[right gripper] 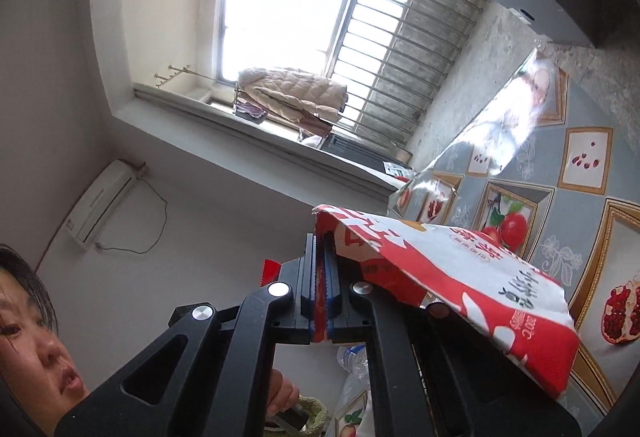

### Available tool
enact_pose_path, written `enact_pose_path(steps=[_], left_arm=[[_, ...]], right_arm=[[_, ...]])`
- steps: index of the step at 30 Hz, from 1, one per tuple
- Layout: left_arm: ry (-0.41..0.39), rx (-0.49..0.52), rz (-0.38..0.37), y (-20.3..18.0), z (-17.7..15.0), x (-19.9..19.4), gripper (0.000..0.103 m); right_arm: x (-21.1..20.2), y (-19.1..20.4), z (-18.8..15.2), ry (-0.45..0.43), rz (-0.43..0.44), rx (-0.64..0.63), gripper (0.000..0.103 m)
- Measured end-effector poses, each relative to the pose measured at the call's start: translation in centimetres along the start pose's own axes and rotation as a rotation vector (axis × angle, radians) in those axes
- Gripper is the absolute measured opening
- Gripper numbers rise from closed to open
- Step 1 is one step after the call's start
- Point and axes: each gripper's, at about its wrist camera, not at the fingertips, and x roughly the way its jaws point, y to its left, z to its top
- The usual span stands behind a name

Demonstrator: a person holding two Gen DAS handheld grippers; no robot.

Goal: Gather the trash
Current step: 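Close the left gripper on the red paper bag and lift it, then carry the red bag over the blue wastebasket and open the left gripper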

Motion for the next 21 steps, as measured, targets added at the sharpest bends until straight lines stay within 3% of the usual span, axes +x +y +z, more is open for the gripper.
enact_pose_path(steps=[6, 12, 21], left_arm=[[0.017, -0.023, -0.115, -4.0, 0.6, 0.5, 0.000], [0.098, -0.017, -0.304, -11.0, 0.1, 3.7, 0.000], [0.364, 0.036, -0.606, -26.6, -2.8, 13.2, 0.000]], right_arm=[[-5.9, 1.2, -0.4, -0.085, 0.006, -0.011, 0.003], [-13.0, 1.9, -1.5, -0.192, -0.029, -0.029, 0.003], [-26.7, 1.1, -3.3, -0.425, -0.202, -0.005, 0.003]])
